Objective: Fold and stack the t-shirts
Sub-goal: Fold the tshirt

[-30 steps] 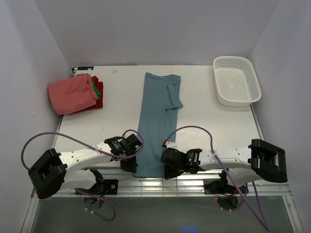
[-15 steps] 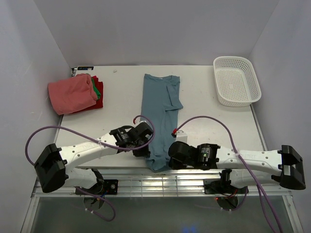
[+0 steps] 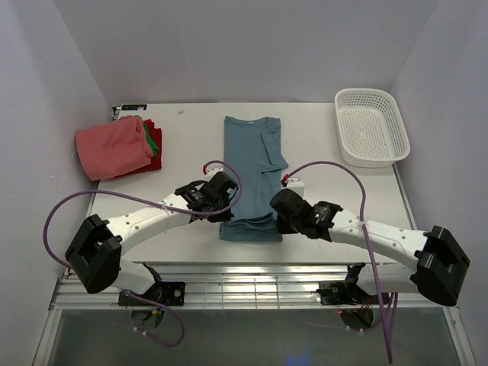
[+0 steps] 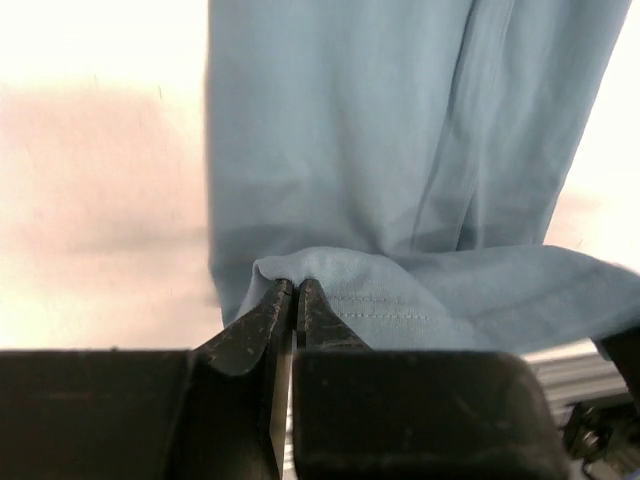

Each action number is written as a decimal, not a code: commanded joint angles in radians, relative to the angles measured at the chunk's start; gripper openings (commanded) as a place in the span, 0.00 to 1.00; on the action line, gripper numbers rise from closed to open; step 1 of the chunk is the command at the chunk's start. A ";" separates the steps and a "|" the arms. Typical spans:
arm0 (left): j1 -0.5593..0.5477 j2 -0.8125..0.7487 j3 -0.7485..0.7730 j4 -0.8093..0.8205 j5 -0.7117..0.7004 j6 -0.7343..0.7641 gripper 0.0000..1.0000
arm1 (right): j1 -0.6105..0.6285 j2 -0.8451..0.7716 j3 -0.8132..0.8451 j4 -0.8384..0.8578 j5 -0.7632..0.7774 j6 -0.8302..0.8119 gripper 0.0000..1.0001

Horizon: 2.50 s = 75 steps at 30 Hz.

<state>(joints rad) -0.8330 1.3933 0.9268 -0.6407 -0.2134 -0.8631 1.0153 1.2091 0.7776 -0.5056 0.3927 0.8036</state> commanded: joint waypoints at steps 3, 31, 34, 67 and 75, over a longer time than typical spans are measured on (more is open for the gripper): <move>0.069 0.074 0.099 0.154 0.009 0.107 0.09 | -0.108 0.124 0.113 0.130 -0.014 -0.173 0.08; 0.238 0.458 0.472 0.194 0.022 0.257 0.08 | -0.376 0.500 0.469 0.145 -0.140 -0.423 0.08; 0.250 0.495 0.507 0.194 0.009 0.279 0.08 | -0.391 0.535 0.498 0.145 -0.143 -0.429 0.08; 0.111 0.226 0.288 0.401 -0.017 0.172 0.22 | -0.445 0.503 0.548 0.163 -0.322 -0.440 0.20; 0.067 0.366 0.236 0.484 0.154 0.134 0.00 | -0.443 0.653 0.566 0.197 -0.525 -0.386 0.08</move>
<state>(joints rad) -0.7681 1.7569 1.1652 -0.2012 -0.1238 -0.7048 0.5716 1.8576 1.3228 -0.3542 -0.0345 0.3904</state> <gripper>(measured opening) 0.022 0.078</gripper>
